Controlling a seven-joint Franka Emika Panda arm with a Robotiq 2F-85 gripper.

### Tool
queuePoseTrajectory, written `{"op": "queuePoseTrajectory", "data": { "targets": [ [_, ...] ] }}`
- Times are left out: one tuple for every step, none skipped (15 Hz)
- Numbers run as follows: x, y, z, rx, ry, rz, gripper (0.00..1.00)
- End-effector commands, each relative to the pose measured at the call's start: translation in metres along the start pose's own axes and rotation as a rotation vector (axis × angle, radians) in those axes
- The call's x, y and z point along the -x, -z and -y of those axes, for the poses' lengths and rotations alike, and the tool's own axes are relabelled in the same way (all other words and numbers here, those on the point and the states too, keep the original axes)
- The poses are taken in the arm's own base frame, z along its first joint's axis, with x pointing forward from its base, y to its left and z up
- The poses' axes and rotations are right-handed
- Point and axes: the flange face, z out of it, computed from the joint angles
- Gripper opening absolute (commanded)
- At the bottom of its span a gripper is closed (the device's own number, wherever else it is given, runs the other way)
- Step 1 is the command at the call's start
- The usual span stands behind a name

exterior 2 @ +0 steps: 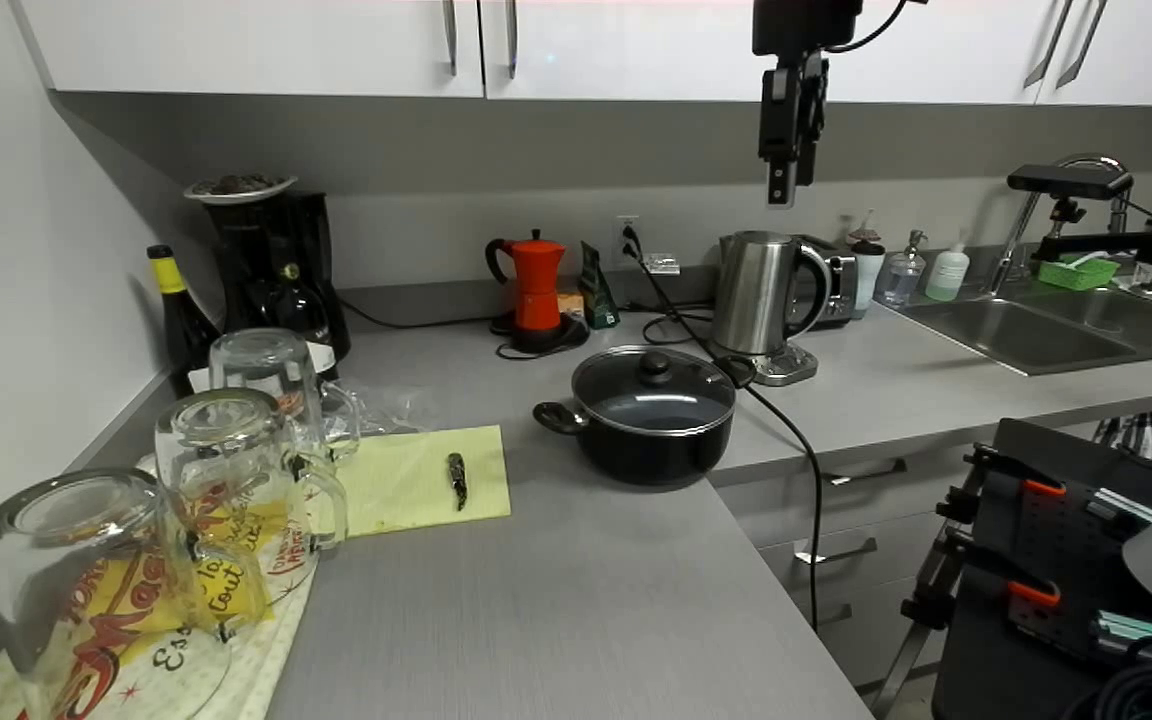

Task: Remove the glass lid from the black pot.

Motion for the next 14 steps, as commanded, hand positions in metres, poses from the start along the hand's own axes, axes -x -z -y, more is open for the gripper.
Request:
{"op": "queuePoseTrajectory", "data": {
  "targets": [
    [-0.008,-0.004,-0.009,-0.005,0.002,0.005,1.0],
    [-0.013,-0.007,-0.016,-0.01,0.0,0.008,1.0],
    [-0.017,-0.01,-0.021,-0.016,-0.003,0.01,1.0],
    [-0.023,-0.015,-0.029,-0.025,-0.006,0.016,1.0],
    [-0.027,-0.019,-0.035,-0.034,-0.006,0.023,1.0],
    [-0.034,-0.027,-0.043,-0.042,-0.004,0.028,1.0],
    [-0.04,-0.032,-0.049,-0.045,-0.005,0.027,1.0],
    [-0.048,-0.041,-0.057,-0.048,-0.006,0.03,1.0],
    [-0.054,-0.048,-0.063,-0.052,-0.004,0.035,1.0],
    [-0.063,-0.058,-0.07,-0.056,-0.004,0.04,1.0],
    [-0.07,-0.066,-0.075,-0.057,0.0,0.043,1.0],
    [-0.081,-0.076,-0.081,-0.057,0.003,0.044,1.0],
    [-0.088,-0.084,-0.085,-0.058,0.008,0.046,1.0],
    [-0.096,-0.092,-0.088,-0.061,0.01,0.048,1.0]
  ]
}}
